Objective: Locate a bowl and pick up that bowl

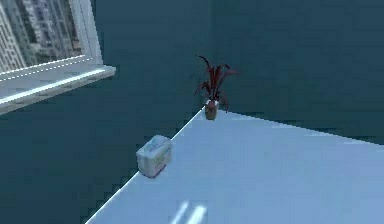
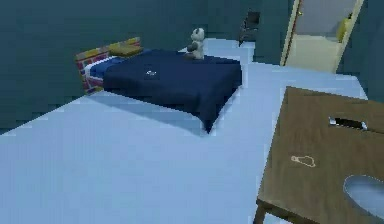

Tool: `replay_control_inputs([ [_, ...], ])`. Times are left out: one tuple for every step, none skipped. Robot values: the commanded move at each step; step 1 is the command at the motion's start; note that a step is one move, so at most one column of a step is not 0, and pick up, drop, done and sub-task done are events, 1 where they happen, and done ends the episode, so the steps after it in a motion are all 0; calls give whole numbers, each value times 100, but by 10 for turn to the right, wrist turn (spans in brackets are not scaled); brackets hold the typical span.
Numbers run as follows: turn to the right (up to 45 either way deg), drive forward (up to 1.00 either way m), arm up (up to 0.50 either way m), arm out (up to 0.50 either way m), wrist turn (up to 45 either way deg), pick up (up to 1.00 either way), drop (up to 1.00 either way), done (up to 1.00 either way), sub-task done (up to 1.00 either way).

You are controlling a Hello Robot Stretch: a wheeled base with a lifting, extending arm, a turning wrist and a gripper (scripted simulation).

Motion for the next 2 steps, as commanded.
replay_control_inputs([
  [390,0,0,0,0,0,0,0,0],
  [0,5,0,0,0,0,0,0,0],
])
